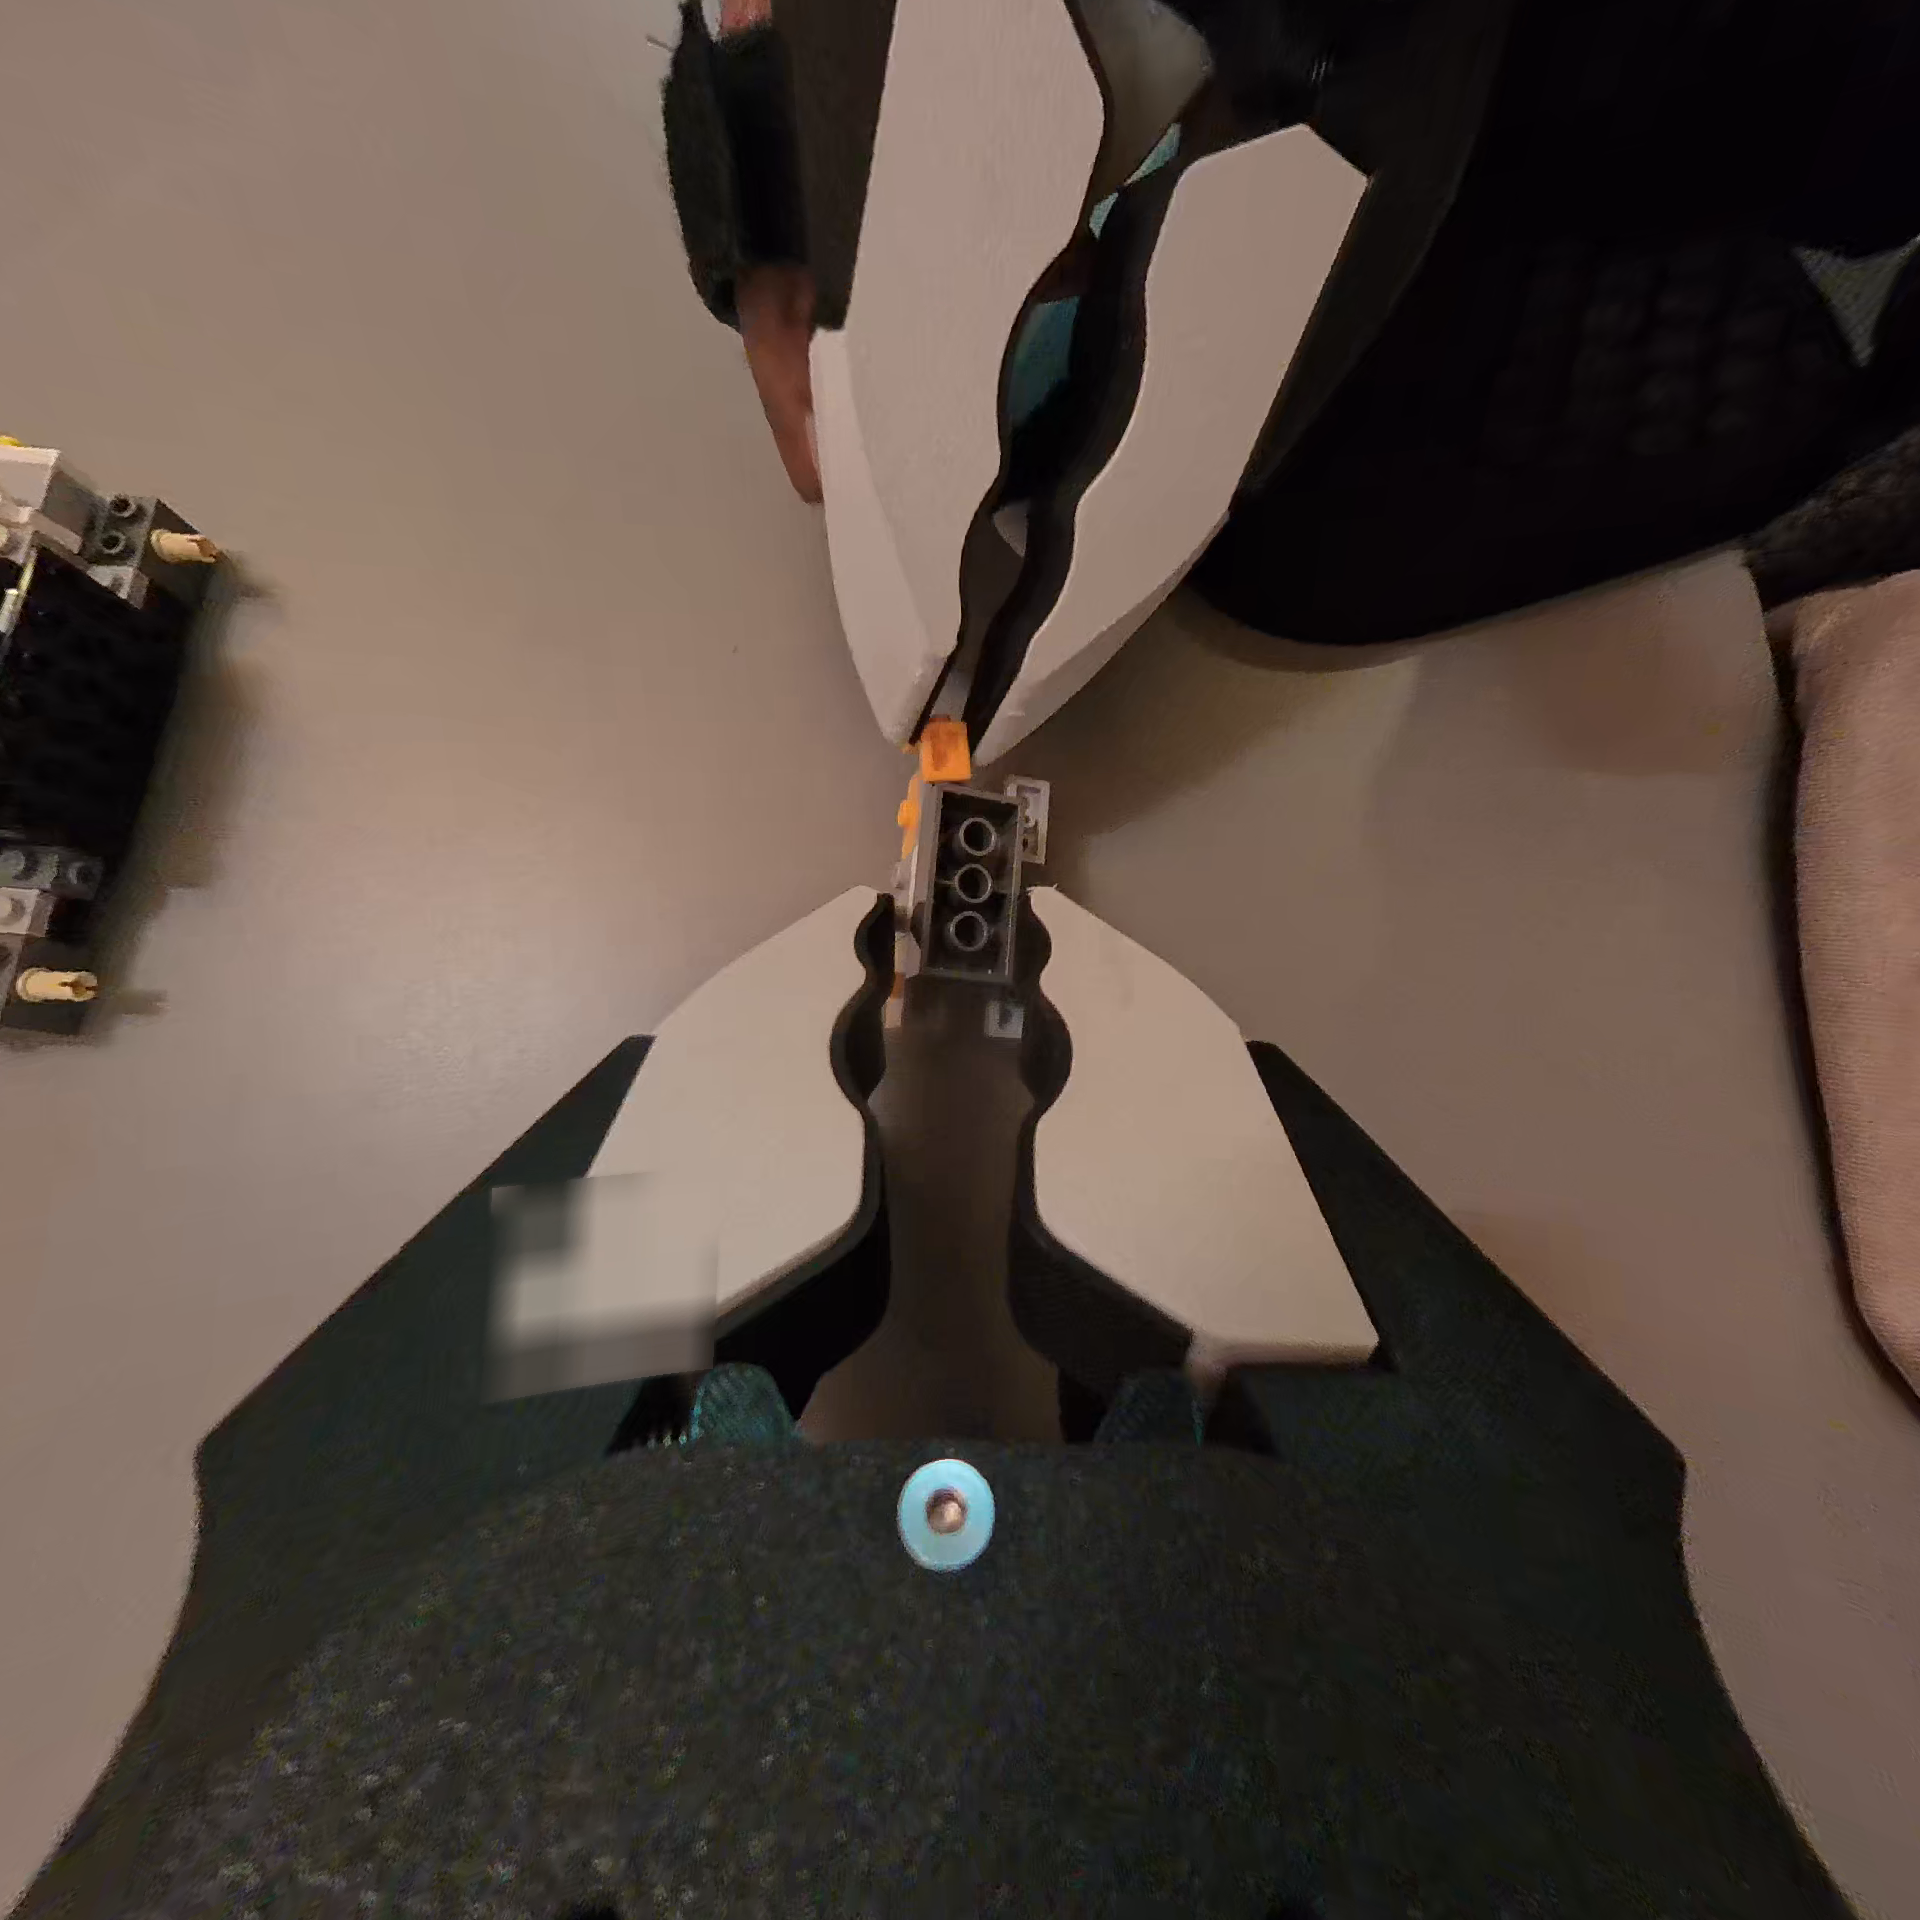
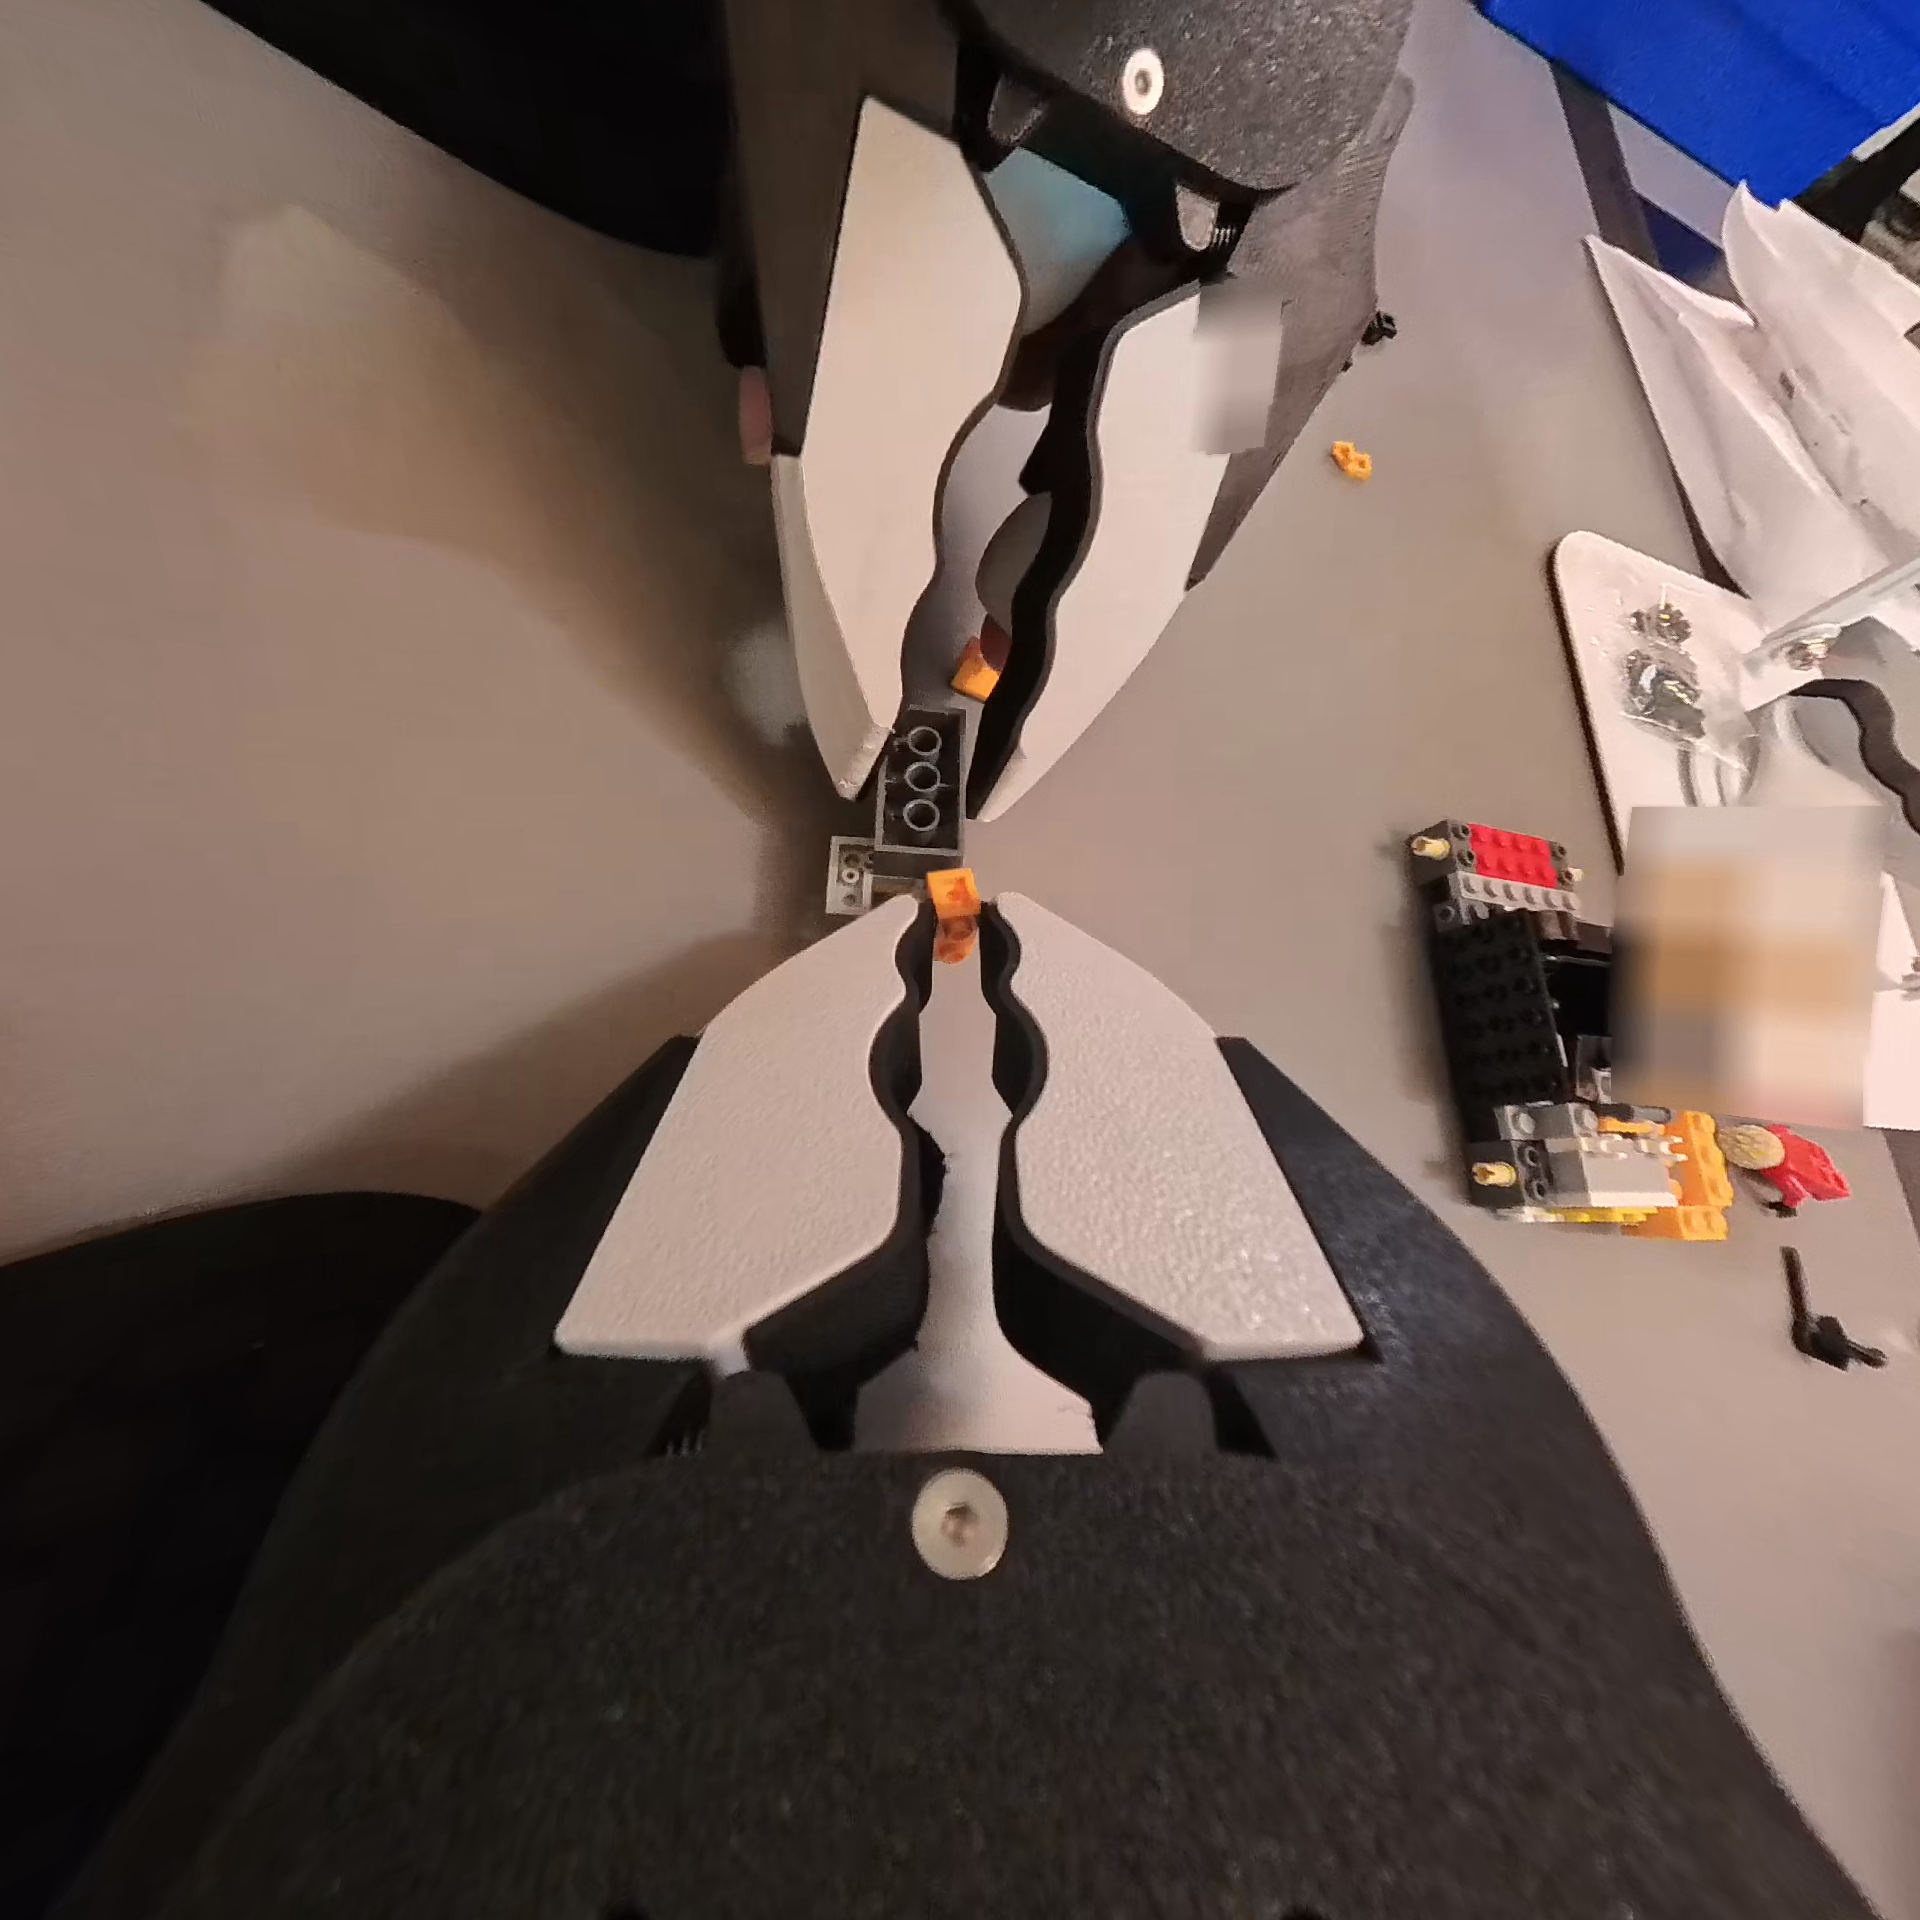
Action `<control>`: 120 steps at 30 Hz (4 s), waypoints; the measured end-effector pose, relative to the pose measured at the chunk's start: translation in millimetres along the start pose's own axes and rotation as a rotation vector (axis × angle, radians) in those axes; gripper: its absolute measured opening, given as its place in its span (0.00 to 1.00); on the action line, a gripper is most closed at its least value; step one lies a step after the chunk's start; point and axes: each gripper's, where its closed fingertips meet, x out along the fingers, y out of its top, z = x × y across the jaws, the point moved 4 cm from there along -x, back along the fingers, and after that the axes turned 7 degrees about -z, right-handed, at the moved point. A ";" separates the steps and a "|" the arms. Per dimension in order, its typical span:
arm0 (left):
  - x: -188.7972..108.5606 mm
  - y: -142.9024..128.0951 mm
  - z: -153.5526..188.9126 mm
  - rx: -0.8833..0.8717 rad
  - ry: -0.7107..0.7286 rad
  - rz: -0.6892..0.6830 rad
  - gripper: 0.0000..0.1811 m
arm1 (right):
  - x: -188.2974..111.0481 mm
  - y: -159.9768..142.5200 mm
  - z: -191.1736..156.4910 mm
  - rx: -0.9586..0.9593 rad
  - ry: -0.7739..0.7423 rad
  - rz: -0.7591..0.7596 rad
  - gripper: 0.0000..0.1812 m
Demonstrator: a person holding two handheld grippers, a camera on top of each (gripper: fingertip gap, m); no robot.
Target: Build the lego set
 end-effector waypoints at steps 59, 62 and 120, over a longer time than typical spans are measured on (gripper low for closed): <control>-12.8 20.1 -6.7 -0.084 -0.033 0.309 0.10 | -23.2 4.5 17.8 0.210 0.016 0.023 0.06; -13.0 20.2 -7.0 -0.084 -0.032 0.311 0.10 | -23.7 4.7 18.1 0.210 0.015 0.027 0.06; -12.5 23.6 5.2 -0.002 -0.090 0.361 0.10 | -44.2 18.3 17.5 0.276 0.123 0.180 0.08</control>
